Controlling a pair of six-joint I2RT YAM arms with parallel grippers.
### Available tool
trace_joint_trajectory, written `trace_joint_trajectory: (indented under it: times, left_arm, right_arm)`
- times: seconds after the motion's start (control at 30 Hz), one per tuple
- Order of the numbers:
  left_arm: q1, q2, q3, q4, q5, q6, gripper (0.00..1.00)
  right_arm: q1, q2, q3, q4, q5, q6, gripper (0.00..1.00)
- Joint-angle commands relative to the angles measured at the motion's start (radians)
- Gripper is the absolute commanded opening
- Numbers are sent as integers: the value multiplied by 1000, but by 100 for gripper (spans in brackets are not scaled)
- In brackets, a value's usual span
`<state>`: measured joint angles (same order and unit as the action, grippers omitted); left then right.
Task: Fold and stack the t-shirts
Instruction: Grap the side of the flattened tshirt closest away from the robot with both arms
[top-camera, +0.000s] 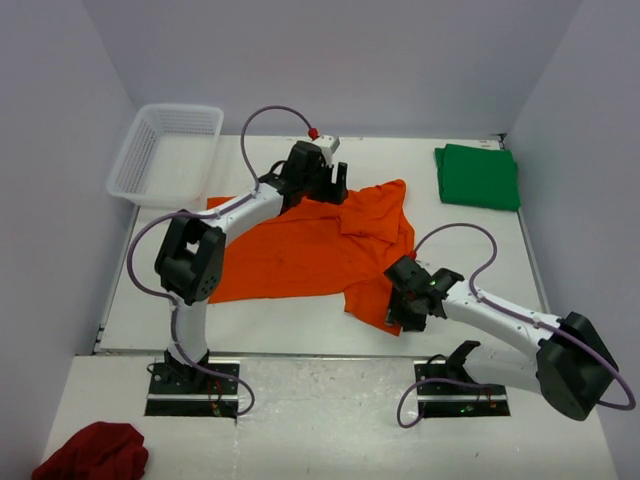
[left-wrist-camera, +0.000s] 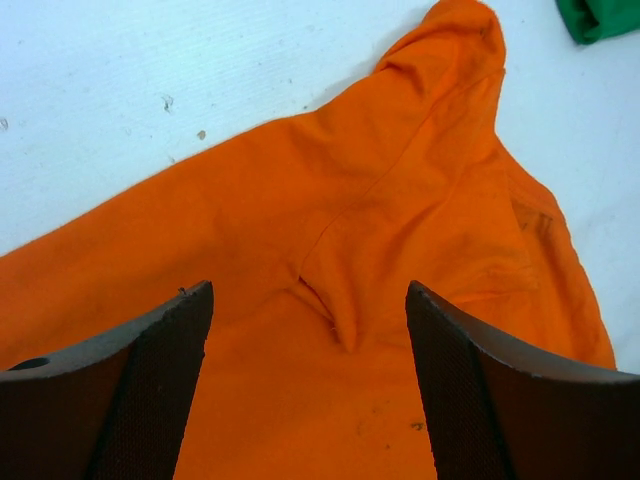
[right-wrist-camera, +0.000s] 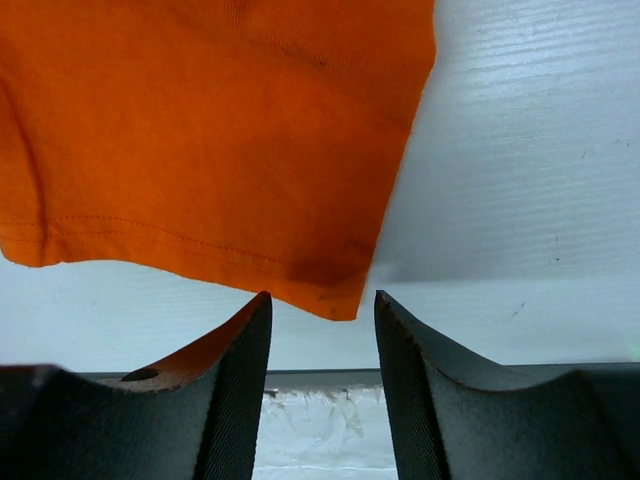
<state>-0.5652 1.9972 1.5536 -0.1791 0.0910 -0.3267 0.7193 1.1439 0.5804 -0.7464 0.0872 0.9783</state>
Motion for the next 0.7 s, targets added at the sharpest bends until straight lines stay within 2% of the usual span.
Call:
trace_joint_trajectory:
  times: [0.0, 0.37, 0.67]
  left_arm:
    - [-1, -78, -15, 55, 18, -9, 78]
    - [-1, -164, -90, 70, 12, -8, 78]
    - [-1, -219, -130, 76, 4, -5, 78]
  right_arm:
    - [17, 10, 10, 1, 52, 56, 46]
    - [57, 143, 96, -105, 56, 69, 42]
    - [101, 165, 91, -96, 42, 115, 23]
